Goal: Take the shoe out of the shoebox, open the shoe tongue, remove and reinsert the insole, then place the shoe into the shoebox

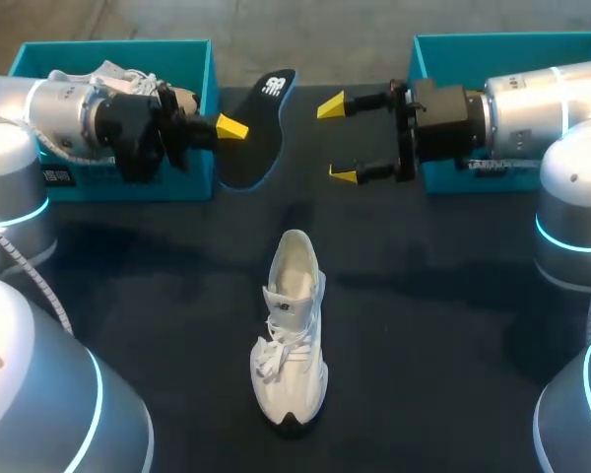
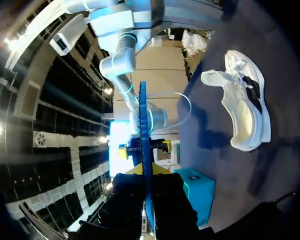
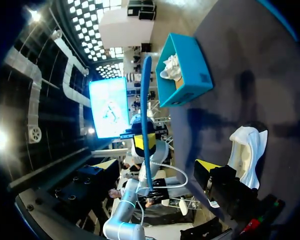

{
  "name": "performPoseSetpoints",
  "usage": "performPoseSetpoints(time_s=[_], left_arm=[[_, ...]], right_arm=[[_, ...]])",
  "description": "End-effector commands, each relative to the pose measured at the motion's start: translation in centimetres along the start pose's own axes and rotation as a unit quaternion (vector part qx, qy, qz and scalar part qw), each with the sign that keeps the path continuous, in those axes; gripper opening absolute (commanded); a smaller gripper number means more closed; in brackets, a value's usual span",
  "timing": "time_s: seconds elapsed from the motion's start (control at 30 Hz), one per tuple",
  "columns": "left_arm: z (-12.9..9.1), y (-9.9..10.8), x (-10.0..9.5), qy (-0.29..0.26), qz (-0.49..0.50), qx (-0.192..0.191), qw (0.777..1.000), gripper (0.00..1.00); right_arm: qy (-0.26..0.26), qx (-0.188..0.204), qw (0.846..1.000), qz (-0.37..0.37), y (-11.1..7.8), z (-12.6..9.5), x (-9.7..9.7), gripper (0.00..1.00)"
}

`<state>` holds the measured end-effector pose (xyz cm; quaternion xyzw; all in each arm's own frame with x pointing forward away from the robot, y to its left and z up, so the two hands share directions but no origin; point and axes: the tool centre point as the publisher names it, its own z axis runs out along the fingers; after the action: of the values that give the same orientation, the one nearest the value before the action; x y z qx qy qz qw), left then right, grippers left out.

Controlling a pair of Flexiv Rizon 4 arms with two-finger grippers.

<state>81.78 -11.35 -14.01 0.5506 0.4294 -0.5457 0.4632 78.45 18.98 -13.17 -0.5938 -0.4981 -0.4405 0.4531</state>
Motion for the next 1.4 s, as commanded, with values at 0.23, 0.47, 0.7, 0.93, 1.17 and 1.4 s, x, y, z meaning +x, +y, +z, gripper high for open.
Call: performPoseSetpoints(time_s=[0.23,0.47,0.7,0.93,1.17,1.4], left_arm=[[0.6,-0.6,0.1,0.019,0.02,-0.024,0.999,0.0],[1.8,-0.3,0.9,0.01,0.012,-0.045,0.999,0.0],[3.3,-0.3,0.6,0.012,0.007,-0.049,0.999,0.0],[3.8,-0.1,0.7,0.014,0.009,-0.069,0.997,0.0],[4.0,0.1,1.0,0.011,0.007,-0.076,0.997,0.0],[4.1,0.1,1.0,0.012,0.01,-0.076,0.997,0.0]], right_arm=[[-0.001,-0.002,1.0,0.0,-0.1,0.2,0.0,1.0],[-0.003,0.001,1.0,-0.004,-0.1,0.3,0.1,1.0],[-0.006,0.003,1.0,-0.021,-0.3,1.4,0.0,1.0],[-0.003,0.004,1.0,-0.03,-0.7,1.9,-0.3,1.0],[-0.004,0.0,0.999,-0.036,-1.1,2.3,0.0,0.88],[-0.009,0.017,0.999,-0.043,-1.4,2.9,0.1,0.53]])
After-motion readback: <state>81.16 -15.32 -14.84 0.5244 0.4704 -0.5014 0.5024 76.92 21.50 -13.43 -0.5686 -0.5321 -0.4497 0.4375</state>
